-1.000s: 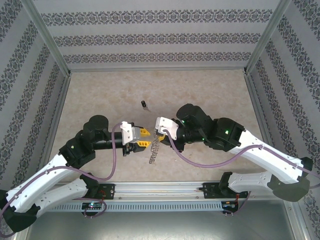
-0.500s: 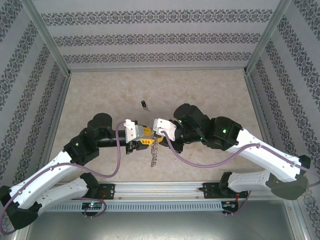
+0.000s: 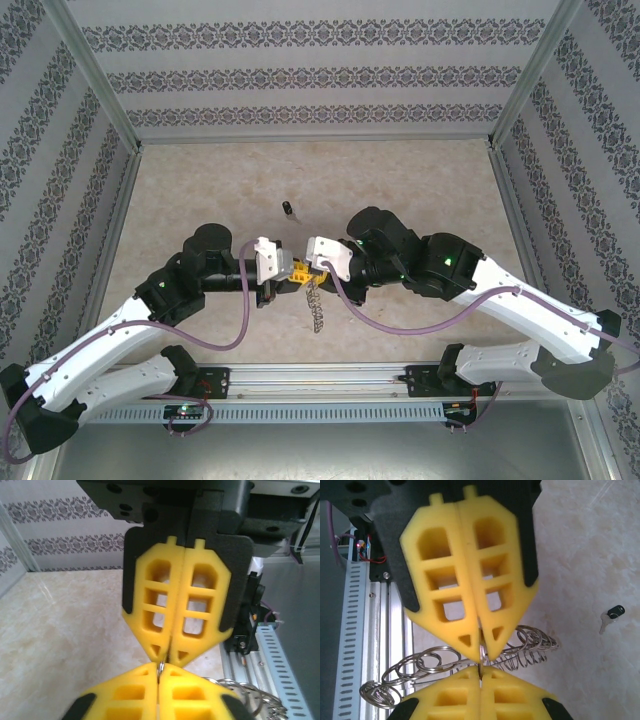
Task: Put the keys on the keyring
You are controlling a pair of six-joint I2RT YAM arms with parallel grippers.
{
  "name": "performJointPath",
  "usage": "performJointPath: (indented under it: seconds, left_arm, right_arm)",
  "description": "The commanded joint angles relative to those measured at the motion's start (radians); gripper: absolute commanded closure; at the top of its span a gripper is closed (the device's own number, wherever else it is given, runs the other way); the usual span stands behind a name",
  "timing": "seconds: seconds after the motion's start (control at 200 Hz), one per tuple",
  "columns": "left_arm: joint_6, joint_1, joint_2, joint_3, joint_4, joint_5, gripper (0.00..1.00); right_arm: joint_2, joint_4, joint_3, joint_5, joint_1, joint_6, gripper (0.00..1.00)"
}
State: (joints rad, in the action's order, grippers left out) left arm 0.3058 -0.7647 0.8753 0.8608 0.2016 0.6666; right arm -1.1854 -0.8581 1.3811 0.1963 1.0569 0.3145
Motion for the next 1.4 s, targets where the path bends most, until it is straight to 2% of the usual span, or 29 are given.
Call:
performJointPath:
  seconds: [0.0, 0.055, 0.14, 0.185, 0.325, 0.535, 0.759, 1.174, 1.394]
  left_arm:
    - [-0.011, -0.001, -0.008, 0.000, -0.039, 0.007, 1.00]
    - [-0.021, -0.001, -0.017, -0.007, -0.050, 0.011, 1.00]
    - [-0.056, -0.001, -0.034, -0.025, -0.097, 0.023, 1.00]
    - [-0.090, -0.001, -0.047, -0.041, -0.141, 0.033, 1.00]
    - [-0.201, 0.001, -0.082, -0.097, -0.306, 0.050, 1.00]
    - [-0.316, 0.001, -0.129, -0.162, -0.519, 0.045, 1.00]
    - [-0.385, 0.001, -0.128, -0.183, -0.633, 0.077, 1.00]
    - [-0.387, 0.001, -0.136, -0.184, -0.633, 0.099, 1.00]
    - [-0.386, 0.001, -0.139, -0.185, -0.627, 0.103, 1.00]
  right_arm:
    - [0.023, 0.040, 0.010, 0.034, 0.012, 0.013, 1.00]
    - [0.035, 0.055, -0.001, 0.030, 0.013, 0.011, 1.00]
    - [0.071, 0.105, -0.043, 0.028, 0.012, -0.004, 0.80]
    - [0.100, 0.141, -0.074, 0.026, 0.012, -0.022, 0.74]
    - [0.221, 0.301, -0.210, 0.040, 0.002, -0.099, 0.67]
    - [0.351, 0.472, -0.351, 0.080, -0.005, -0.178, 0.70]
    - [0.333, 0.579, -0.370, 0.124, -0.006, -0.184, 0.71]
    - [0.275, 0.699, -0.367, 0.169, -0.007, -0.189, 0.76]
    - [0.273, 0.711, -0.368, 0.173, -0.006, -0.193, 0.85]
